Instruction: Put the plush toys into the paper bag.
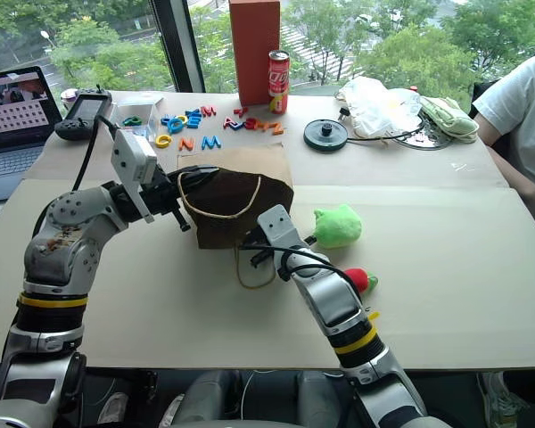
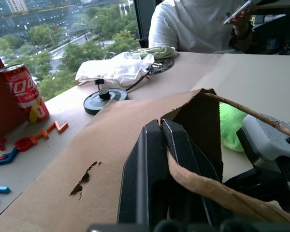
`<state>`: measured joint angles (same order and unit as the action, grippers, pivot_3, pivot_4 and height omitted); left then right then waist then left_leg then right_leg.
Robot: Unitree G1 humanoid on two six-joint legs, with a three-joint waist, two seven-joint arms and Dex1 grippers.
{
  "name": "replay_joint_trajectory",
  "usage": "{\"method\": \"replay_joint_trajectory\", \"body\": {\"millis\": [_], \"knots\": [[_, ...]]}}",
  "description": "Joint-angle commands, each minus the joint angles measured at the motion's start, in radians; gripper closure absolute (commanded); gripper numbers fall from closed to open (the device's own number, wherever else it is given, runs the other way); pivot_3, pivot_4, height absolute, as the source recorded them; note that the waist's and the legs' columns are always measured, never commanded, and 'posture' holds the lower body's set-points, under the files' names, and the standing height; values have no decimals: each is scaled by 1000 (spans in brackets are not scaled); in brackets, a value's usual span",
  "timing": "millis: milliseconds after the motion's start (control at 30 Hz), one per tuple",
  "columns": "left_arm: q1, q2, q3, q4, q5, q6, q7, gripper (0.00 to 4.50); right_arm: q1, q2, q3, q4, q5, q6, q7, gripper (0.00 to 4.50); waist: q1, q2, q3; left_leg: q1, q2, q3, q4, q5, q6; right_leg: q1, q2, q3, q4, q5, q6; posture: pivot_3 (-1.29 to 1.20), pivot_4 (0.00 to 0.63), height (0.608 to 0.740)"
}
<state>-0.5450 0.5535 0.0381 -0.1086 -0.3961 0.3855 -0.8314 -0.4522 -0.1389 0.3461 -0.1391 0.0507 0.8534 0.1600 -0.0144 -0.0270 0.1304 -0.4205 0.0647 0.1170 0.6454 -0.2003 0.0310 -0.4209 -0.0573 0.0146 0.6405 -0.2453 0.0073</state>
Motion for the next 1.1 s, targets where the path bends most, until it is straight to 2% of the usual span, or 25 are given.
{"method": "replay_joint_trajectory", "body": {"millis": [33, 300, 333, 367, 467, 633, 733, 967, 1100], "knots": [[5, -7, 10, -9, -10, 7, 14, 4500, 9, 15, -75, -103, 39, 29, 18, 4449, 0, 0, 0, 0, 0, 0, 0, 0, 0, 0, 0, 0, 0, 0, 0, 0, 150, 739], [18, -19, 3, 25, 5, -10, 14, 4500, 56, 29, -234, -358, 181, 223, 73, 4449, 1, 0, 0, -2, 0, -1, -1, 0, 0, -1, 0, -1, 0, 0, 0, 0, 150, 739], [17, -21, 2, 26, 5, -10, 14, 4500, 62, 26, -261, -385, 200, 246, 78, 4024, 1, 0, 0, -2, 0, -1, -1, 0, 0, -1, 0, -1, 0, 0, 0, 0, 150, 739], [16, -22, 1, 26, 5, -9, 14, 4500, 67, 18, -287, -410, 215, 264, 82, 3884, 1, 0, 0, -2, 0, 0, -1, 0, 0, -1, 0, 0, 0, 0, 0, 0, 150, 739], [8, -25, 3, 31, 3, -8, 14, 4500, 68, -27, -367, -448, 230, 304, 82, 2942, 2, 0, 0, -2, 0, 0, -1, 0, 0, -1, 0, 0, -1, 0, 0, 0, 150, 739], [-1, -28, 4, 26, -5, 0, 14, 4500, 48, -117, -448, -401, 186, 315, 42, 1212, 2, 0, 0, -2, -1, 0, -1, 0, 0, -1, -1, 0, -2, 0, 0, 0, 150, 739], [-8, -31, 6, 19, -10, 9, 18, 4500, 48, -168, -407, -337, 139, 297, 17, 106, -1, 0, 0, -1, -1, 0, -1, 0, 0, -1, 0, 0, -2, 0, 0, 0, 150, 739], [-18, -34, 6, 19, -9, 14, 21, 4500, 47, -152, -346, -179, 64, 299, -60, 39, -2, 0, 0, -1, -1, 0, -1, 0, 0, -1, 0, 1, -2, 0, -1, 0, 150, 739], [-23, -36, 5, 16, -10, 17, 25, 4500, 42, -117, -357, -143, 72, 288, -63, 39, 0, 0, 0, -1, -1, 0, -1, 0, 0, 0, 0, 0, -2, -1, 0, 0, 150, 739]]}}
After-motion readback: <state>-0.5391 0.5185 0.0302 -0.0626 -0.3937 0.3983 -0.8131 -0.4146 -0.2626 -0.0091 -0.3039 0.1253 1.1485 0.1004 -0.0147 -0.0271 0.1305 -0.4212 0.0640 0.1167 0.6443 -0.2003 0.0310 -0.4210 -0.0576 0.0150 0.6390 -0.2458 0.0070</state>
